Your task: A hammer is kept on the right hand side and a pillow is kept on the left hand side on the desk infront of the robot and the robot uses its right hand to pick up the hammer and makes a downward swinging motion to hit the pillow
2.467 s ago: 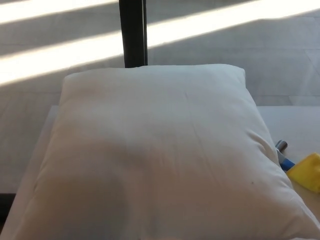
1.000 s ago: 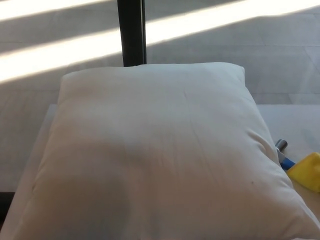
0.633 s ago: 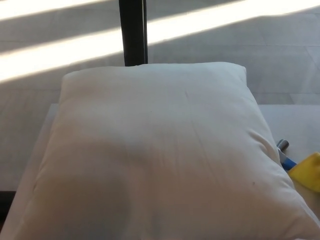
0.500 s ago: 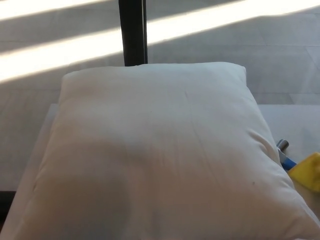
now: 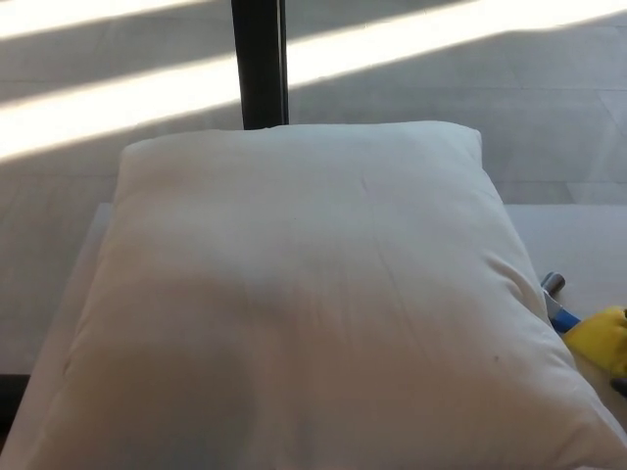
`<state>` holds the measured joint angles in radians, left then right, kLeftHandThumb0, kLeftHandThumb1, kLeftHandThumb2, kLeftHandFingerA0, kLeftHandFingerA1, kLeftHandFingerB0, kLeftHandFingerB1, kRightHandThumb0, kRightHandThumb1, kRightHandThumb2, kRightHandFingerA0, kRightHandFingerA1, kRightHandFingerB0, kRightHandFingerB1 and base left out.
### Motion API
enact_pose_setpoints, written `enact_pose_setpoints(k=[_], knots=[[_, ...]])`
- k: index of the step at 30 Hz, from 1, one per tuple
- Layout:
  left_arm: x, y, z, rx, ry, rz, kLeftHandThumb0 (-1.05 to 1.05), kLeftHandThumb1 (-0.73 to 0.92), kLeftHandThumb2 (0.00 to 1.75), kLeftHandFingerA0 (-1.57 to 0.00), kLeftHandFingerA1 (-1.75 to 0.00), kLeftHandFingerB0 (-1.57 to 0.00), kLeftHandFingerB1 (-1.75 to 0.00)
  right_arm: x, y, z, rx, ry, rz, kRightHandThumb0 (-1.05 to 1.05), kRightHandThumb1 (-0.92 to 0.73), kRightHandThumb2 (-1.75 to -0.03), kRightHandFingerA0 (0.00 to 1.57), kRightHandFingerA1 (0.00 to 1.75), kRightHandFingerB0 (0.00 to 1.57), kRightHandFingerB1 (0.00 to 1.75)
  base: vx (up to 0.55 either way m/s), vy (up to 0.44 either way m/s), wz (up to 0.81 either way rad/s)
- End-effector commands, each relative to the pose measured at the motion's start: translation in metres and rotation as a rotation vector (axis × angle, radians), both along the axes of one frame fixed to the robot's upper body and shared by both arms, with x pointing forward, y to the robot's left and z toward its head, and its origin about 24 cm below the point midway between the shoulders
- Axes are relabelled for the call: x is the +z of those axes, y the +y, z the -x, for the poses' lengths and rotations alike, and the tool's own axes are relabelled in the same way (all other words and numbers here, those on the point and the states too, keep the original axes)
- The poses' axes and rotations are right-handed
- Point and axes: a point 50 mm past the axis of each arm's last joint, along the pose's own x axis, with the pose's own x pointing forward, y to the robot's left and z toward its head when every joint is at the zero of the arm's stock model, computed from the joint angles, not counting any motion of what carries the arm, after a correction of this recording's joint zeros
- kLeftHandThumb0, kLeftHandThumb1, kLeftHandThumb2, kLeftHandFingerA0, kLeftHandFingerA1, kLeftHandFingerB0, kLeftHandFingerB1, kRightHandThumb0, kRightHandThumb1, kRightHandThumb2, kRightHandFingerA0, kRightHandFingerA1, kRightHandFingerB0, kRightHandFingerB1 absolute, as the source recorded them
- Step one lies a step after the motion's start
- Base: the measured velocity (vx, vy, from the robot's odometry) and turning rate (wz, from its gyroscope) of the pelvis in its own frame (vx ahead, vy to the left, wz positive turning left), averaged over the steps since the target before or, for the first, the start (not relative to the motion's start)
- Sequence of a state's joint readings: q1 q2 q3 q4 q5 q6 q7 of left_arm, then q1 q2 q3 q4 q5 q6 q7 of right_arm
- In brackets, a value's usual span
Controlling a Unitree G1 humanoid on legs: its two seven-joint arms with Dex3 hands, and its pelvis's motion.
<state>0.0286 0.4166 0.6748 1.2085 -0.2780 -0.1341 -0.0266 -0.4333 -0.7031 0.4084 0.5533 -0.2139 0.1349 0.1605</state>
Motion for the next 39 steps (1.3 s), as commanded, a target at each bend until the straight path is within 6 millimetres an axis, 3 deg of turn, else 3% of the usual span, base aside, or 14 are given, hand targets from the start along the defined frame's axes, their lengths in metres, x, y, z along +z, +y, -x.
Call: enact_pose_setpoints(k=[1,4,5,7,8,9,23,27,30,31,32,33,38,39], knots=[[0.005,0.004,0.002,-0.018,-0.006,-0.040,-0.51,0.62,0.59,-0.76,-0.52,-0.66,-0.48,0.003,-0.006,-0.004,-0.011,0.027,0.054,-0.77,-0.66,-0.60,0.00,0.20,0.18,0.27,0.00,0.000,0.00],[0.003,0.003,0.004,-0.021,0.002,-0.027,-0.54,0.60,0.58,-0.73,-0.51,-0.68,-0.49,0.006,-0.009,-0.011,-0.078,-0.007,-0.017,-0.78,-0.67,-0.60,0.00,0.22,0.20,0.27,0.00,0.000,0.00],[0.003,0.003,0.004,-0.042,0.024,-0.045,-0.56,0.62,0.59,-0.75,-0.51,-0.66,-0.46,0.004,-0.006,-0.015,-0.087,-0.018,-0.016,-0.72,-0.50,-0.86,0.03,0.24,0.16,0.40,0.00,0.000,0.00],[0.003,0.003,0.004,-0.021,-0.007,-0.026,-0.53,0.61,0.58,-0.73,-0.52,-0.65,-0.47,0.001,-0.003,-0.019,-0.093,-0.020,-0.010,-0.74,-0.50,-0.86,0.04,0.26,0.16,0.40,0.00,0.000,0.00],[0.004,0.003,0.003,-0.027,0.006,-0.038,-0.53,0.61,0.59,-0.78,-0.54,-0.67,-0.49,0.000,-0.001,-0.020,-0.087,-0.023,-0.004,-0.71,-0.64,-0.59,0.00,0.37,0.23,0.29,0.00,0.000,0.00],[0.004,0.003,0.003,-0.025,0.001,-0.036,-0.55,0.60,0.58,-0.78,-0.54,-0.71,-0.51,-0.002,0.002,-0.021,-0.082,-0.022,-0.004,-0.71,-0.50,-0.84,0.05,0.32,0.16,0.42,0.00,0.000,0.00],[0.004,0.004,0.000,-0.048,-0.011,-0.023,-0.54,0.64,0.59,-0.72,-0.49,-0.62,-0.46,-0.037,0.038,-0.019,0.022,0.077,0.038,-0.80,-0.50,-0.84,0.04,0.44,0.17,0.41,0.00,0.000,0.00],[0.004,0.004,0.000,-0.023,-0.035,-0.017,-0.53,0.63,0.59,-0.75,-0.51,-0.64,-0.47,-0.042,0.030,-0.016,-0.011,0.164,0.104,-0.70,-0.46,-0.82,0.02,0.30,0.15,0.41,0.00,0.000,0.00],[0.005,0.004,-0.001,-0.044,-0.034,-0.017,-0.55,0.65,0.60,-0.73,-0.51,-0.57,-0.45,-0.050,0.016,-0.009,-0.064,0.232,0.209,-0.34,-0.42,-0.97,0.09,0.58,0.00,0.48,0.00,0.000,0.00],[0.005,0.004,-0.001,-0.047,-0.036,-0.016,-0.60,0.51,0.87,-0.64,-0.62,-0.52,-0.57,-0.053,0.012,-0.007,-0.080,0.253,0.236,-0.34,-0.42,-0.97,0.09,0.58,0.00,0.48,0.00,0.000,0.00],[0.005,0.004,-0.001,-0.046,-0.033,-0.017,-0.60,0.51,0.87,-0.64,-0.62,-0.52,-0.57,-0.055,0.010,-0.006,-0.087,0.272,0.259,-0.34,-0.42,-0.97,0.09,0.58,0.00,0.48,0.00,0.000,0.00],[0.005,0.004,-0.001,-0.045,-0.039,-0.009,-0.59,0.64,0.59,-0.71,-0.50,-0.58,-0.45,-0.058,0.007,-0.004,-0.108,0.286,0.281,-0.55,-0.59,-0.59,0.07,0.71,0.19,0.28,0.00,0.000,0.00],[0.006,0.004,-0.003,-0.056,-0.044,-0.023,-0.56,0.65,0.60,-0.75,-0.51,-0.60,-0.46,-0.067,0.007,0.001,-0.116,0.299,0.328,-0.45,-0.62,-0.59,0.19,0.61,0.21,0.29,0.00,0.000,0.00],[0.006,0.004,-0.004,-0.057,-0.042,-0.026,-0.56,0.65,0.60,-0.78,-0.52,-0.62,-0.47,-0.069,0.008,0.001,-0.100,0.295,0.338,-0.47,-0.50,-0.80,0.33,0.68,0.16,0.44,0.00,0.000,0.00]])
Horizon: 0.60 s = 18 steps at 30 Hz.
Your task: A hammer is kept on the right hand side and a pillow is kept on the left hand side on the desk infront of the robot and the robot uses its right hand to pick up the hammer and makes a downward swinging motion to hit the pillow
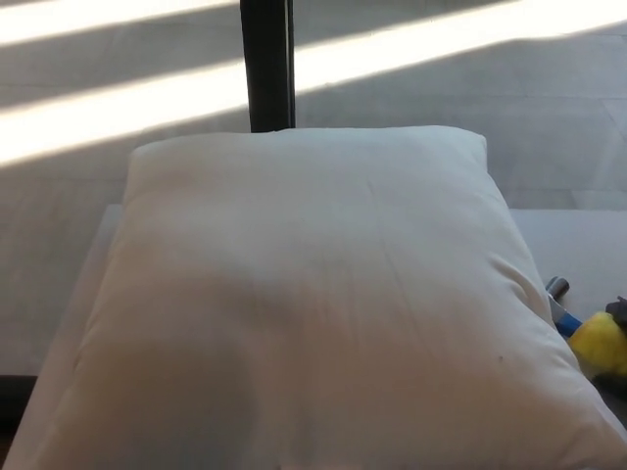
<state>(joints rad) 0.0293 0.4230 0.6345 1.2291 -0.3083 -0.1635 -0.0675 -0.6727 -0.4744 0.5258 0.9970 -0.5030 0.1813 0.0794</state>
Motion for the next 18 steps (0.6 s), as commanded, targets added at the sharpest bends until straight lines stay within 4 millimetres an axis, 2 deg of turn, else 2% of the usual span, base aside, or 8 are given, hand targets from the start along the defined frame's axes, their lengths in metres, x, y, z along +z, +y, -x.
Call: enact_pose_setpoints(k=[1,5,7,10,12,14,17,18], knots=[[0.007,0.006,-0.002,-0.015,-0.027,-0.034,-0.58,0.65,0.60,-0.74,-0.51,-0.60,-0.46,-0.039,-0.011,0.029,-0.056,0.171,0.074,-0.34,-0.67,-0.61,0.51,1.34,0.25,0.34,0.00,0.000,0.00],[0.006,0.005,-0.001,-0.020,-0.023,-0.029,-0.59,0.65,0.60,-0.76,-0.51,-0.61,-0.45,-0.041,-0.003,0.027,-0.013,0.179,0.071,-0.39,-0.65,-0.59,0.84,0.85,0.47,0.40,0.00,0.000,0.00],[0.006,0.006,-0.002,-0.017,-0.028,-0.019,-0.59,0.65,0.60,-0.74,-0.50,-0.59,-0.44,-0.041,0.000,0.026,-0.006,0.184,0.081,-0.43,-0.65,-0.59,0.83,0.87,0.60,0.53,0.00,0.000,0.00],[0.007,0.006,-0.005,-0.009,-0.026,-0.026,-0.61,0.63,0.60,-0.79,-0.50,-0.63,-0.45,-0.043,0.007,0.024,0.038,0.190,0.142,-0.36,-0.70,-0.60,0.76,1.04,0.38,0.45,0.00,0.000,0.00],[0.007,0.006,-0.005,-0.013,-0.031,-0.023,-0.59,0.64,0.60,-0.79,-0.51,-0.60,-0.45,-0.044,0.008,0.025,0.066,0.189,0.169,-0.43,-0.55,-0.92,0.72,1.00,0.36,0.57,0.00,0.000,0.00],[0.007,0.005,-0.005,-0.027,-0.028,-0.028,-0.61,0.65,0.59,-0.76,-0.50,-0.58,-0.44,-0.044,0.009,0.024,0.084,0.206,0.199,-0.37,-0.71,-0.61,0.62,1.18,0.48,0.46,0.00,0.000,0.00],[0.006,0.004,-0.006,-0.041,-0.023,-0.026,-0.60,0.65,0.60,-0.72,-0.48,-0.56,-0.44,-0.044,0.009,0.023,0.094,0.214,0.234,-0.38,-0.57,-0.57,0.75,1.16,0.73,0.54,0.00,0.000,0.00],[0.006,0.004,-0.006,-0.043,-0.022,-0.029,-0.59,0.66,0.60,-0.73,-0.49,-0.56,-0.44,-0.044,0.008,0.024,0.107,0.209,0.249,-0.37,-0.66,-0.60,0.72,1.22,0.56,0.52,0.00,0.000,0.00]])
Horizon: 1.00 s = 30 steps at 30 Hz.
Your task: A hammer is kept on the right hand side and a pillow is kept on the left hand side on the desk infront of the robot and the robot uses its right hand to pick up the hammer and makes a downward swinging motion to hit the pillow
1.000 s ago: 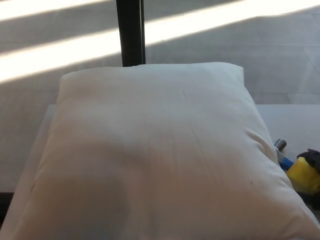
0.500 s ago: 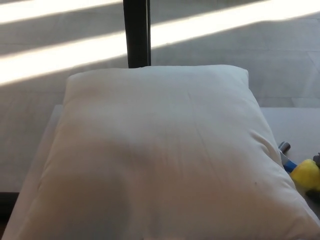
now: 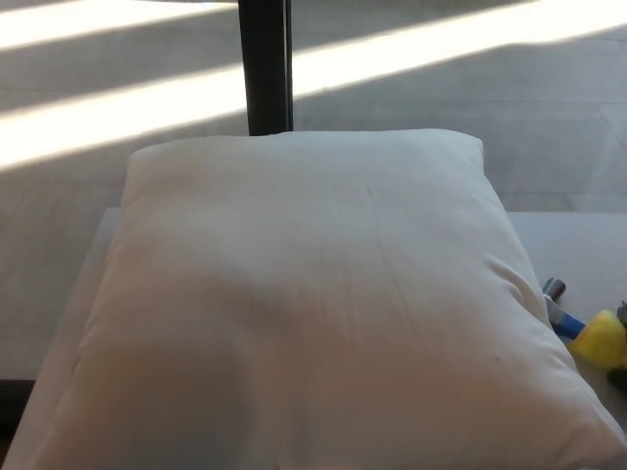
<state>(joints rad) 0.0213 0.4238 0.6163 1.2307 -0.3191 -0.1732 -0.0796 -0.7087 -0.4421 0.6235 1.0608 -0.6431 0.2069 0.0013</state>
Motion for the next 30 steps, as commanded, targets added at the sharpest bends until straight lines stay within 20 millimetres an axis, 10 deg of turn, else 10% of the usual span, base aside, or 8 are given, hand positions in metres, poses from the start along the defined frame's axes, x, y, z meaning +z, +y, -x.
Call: enact_pose_setpoints(k=[1,4,9,10,22,24,28,30], knots=[[0.006,0.005,-0.002,-0.027,-0.006,-0.036,-0.59,0.66,0.60,-0.73,-0.49,-0.56,-0.44,-0.041,0.000,0.028,0.024,0.200,0.056,-0.37,-0.66,-0.60,0.72,1.22,0.56,0.52,0.00,0.000,0.00],[0.006,0.005,-0.003,-0.003,-0.027,-0.018,-0.62,0.63,0.59,-0.77,-0.50,-0.61,-0.45,-0.038,-0.005,0.031,0.143,0.088,0.089,-0.33,-0.57,-0.59,0.78,1.59,0.73,0.67,0.00,0.000,0.00],[0.008,0.007,-0.004,-0.009,-0.031,-0.019,-0.61,0.65,0.60,-0.72,-0.50,-0.57,-0.44,-0.026,-0.010,0.032,0.290,-0.041,0.114,-0.36,-0.50,-0.92,1.10,1.32,0.75,0.94,0.00,0.000,0.00],[0.008,0.007,-0.004,-0.012,-0.021,-0.030,-0.62,0.65,0.60,-0.72,-0.50,-0.58,-0.44,-0.023,-0.012,0.034,0.347,-0.095,0.129,-0.26,-0.66,-0.65,0.87,1.75,0.70,1.48,0.00,0.000,0.00],[0.007,0.007,-0.002,-0.020,-0.028,-0.017,-0.60,0.66,0.60,-0.68,-0.50,-0.54,-0.44,-0.007,-0.028,0.047,0.436,-0.286,0.041,-0.26,-0.54,-0.94,0.97,1.75,0.86,1.25,0.00,0.000,0.00],[0.008,0.007,-0.002,-0.024,-0.032,-0.020,-0.59,0.66,0.60,-0.68,-0.50,-0.55,-0.46,-0.002,-0.032,0.048,0.408,-0.326,0.003,-0.29,-0.59,-0.95,1.21,1.71,0.78,1.43,0.00,0.000,0.00],[0.007,0.007,-0.001,-0.018,-0.018,-0.024,-0.59,0.67,0.61,-0.70,-0.50,-0.57,-0.45,0.009,-0.038,0.045,0.342,-0.374,-0.058,-0.25,-0.53,-1.06,0.91,1.75,0.67,1.71,0.00,0.000,0.00],[0.007,0.007,-0.001,-0.025,-0.010,-0.034,-0.59,0.68,0.61,-0.70,-0.50,-0.56,-0.45,0.013,-0.042,0.042,0.255,-0.428,-0.144,-0.28,-0.55,-1.06,0.94,1.75,0.81,1.19,0.00,0.000,0.00]])
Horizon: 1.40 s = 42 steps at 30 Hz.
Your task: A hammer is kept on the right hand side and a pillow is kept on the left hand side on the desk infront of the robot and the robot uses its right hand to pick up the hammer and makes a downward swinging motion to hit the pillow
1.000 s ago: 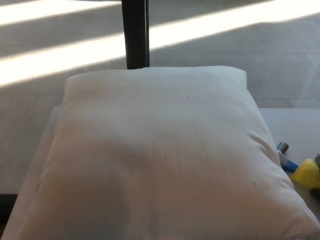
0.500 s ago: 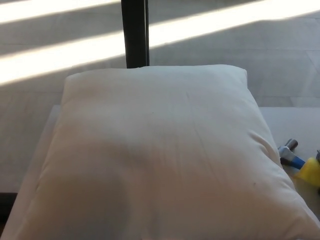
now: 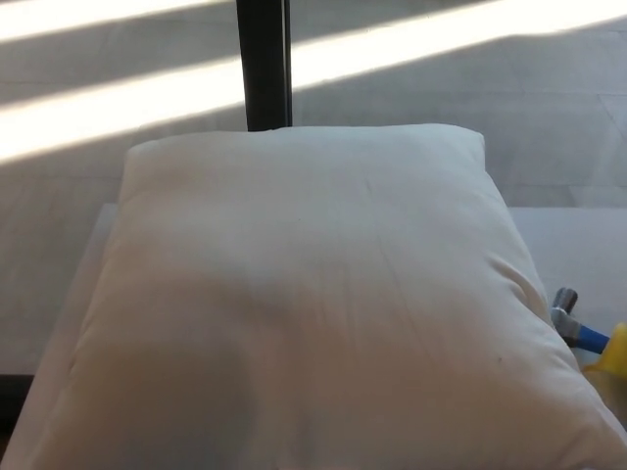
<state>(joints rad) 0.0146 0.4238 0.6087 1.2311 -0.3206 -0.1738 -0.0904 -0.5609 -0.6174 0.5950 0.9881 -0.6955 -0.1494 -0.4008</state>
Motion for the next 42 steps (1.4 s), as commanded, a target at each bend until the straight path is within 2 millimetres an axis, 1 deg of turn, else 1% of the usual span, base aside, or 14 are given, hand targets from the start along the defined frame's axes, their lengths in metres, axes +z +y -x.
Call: enact_pose_setpoints(k=[1,3,4,10,15,16,17,18,19,20,23,31,34,42], knots=[[0.007,0.008,0.004,-0.008,-0.004,-0.038,-0.58,0.67,0.60,-0.72,-0.50,-0.58,-0.46,0.009,-0.016,0.012,-0.052,-0.112,-0.266,-0.28,-0.56,-1.03,0.96,1.75,0.85,1.11,0.00,0.000,0.00],[0.007,0.008,0.004,0.005,-0.009,-0.035,-0.57,0.67,0.61,-0.73,-0.51,-0.58,-0.46,0.015,-0.018,0.008,-0.102,-0.155,-0.353,-0.26,-0.56,-1.00,0.97,1.75,0.85,1.19,0.00,0.000,0.00],[0.007,0.008,0.005,0.002,-0.012,-0.031,-0.58,0.67,0.61,-0.71,-0.50,-0.56,-0.46,0.022,-0.021,0.003,-0.165,-0.199,-0.458,-0.20,-0.52,-1.02,0.89,1.74,0.76,1.55,0.00,0.000,0.00],[0.006,0.007,0.007,-0.014,0.005,-0.043,-0.57,0.69,0.61,-0.71,-0.50,-0.58,-0.46,0.044,-0.030,-0.011,-0.325,-0.252,-0.776,-0.25,-0.52,-1.02,0.90,1.72,0.84,1.56,0.00,0.000,0.00],[0.003,0.005,0.011,0.000,0.012,-0.031,-0.57,0.68,0.61,-0.73,-0.50,-0.58,-0.45,0.059,-0.037,-0.018,-0.429,-0.312,-1.033,-0.16,-0.48,-1.22,1.00,1.75,0.77,1.55,0.00,0.000,0.00],[0.003,0.005,0.012,0.007,0.000,-0.018,-0.57,0.68,0.61,-0.70,-0.51,-0.58,-0.46,0.063,-0.041,-0.019,-0.458,-0.347,-1.141,-0.22,-0.46,-1.17,1.23,1.41,1.09,1.32,0.00,0.000,0.00],[0.003,0.005,0.013,0.004,0.000,-0.019,-0.58,0.68,0.61,-0.70,-0.50,-0.57,-0.46,0.067,-0.044,-0.019,-0.457,-0.377,-1.205,-0.17,-0.44,-1.26,1.02,1.75,0.87,1.56,0.00,0.000,0.00],[0.003,0.005,0.013,0.011,0.003,-0.019,-0.58,0.67,0.60,-0.74,-0.49,-0.61,-0.46,0.070,-0.046,-0.019,-0.457,-0.396,-1.237,-0.26,-0.45,-1.18,1.29,1.44,1.07,1.30,0.00,0.000,0.00],[0.003,0.006,0.012,0.025,0.006,-0.018,-0.58,0.67,0.60,-0.74,-0.49,-0.61,-0.46,0.072,-0.046,-0.019,-0.458,-0.407,-1.251,-0.26,-0.45,-1.18,1.29,1.44,1.07,1.30,0.00,0.000,0.00],[0.003,0.006,0.012,0.014,0.009,-0.021,-0.59,0.67,0.60,-0.72,-0.50,-0.61,-0.46,0.074,-0.047,-0.020,-0.465,-0.413,-1.259,-0.20,-0.46,-1.25,1.04,1.75,0.88,1.57,0.00,0.000,0.00],[0.003,0.005,0.013,-0.005,0.019,-0.030,-0.60,0.68,0.61,-0.73,-0.50,-0.60,-0.46,0.080,-0.047,-0.020,-0.440,-0.421,-1.333,-0.23,-0.44,-1.30,1.05,1.75,0.88,1.59,0.00,0.000,0.00],[0.000,0.004,0.019,0.030,0.001,-0.002,-0.57,0.67,0.60,-0.72,-0.52,-0.59,-0.47,0.099,-0.022,-0.031,-0.354,-0.359,-1.627,-0.14,-0.58,-1.17,1.00,1.75,0.63,1.73,0.00,0.000,0.00],[-0.001,0.002,0.020,0.004,0.013,-0.009,-0.57,0.69,0.61,-0.69,-0.50,-0.56,-0.45,0.110,-0.001,-0.036,-0.289,-0.330,-1.740,-0.19,-0.54,-1.27,0.97,1.75,0.73,1.66,0.00,0.000,0.00],[-0.002,0.001,0.021,-0.013,0.028,-0.020,-0.59,0.68,0.61,-0.71,-0.49,-0.59,-0.45,0.141,0.045,-0.044,-0.214,-0.141,-2.071,-0.27,-0.67,-1.13,1.03,1.75,0.70,1.75,0.00,0.000,0.00]])
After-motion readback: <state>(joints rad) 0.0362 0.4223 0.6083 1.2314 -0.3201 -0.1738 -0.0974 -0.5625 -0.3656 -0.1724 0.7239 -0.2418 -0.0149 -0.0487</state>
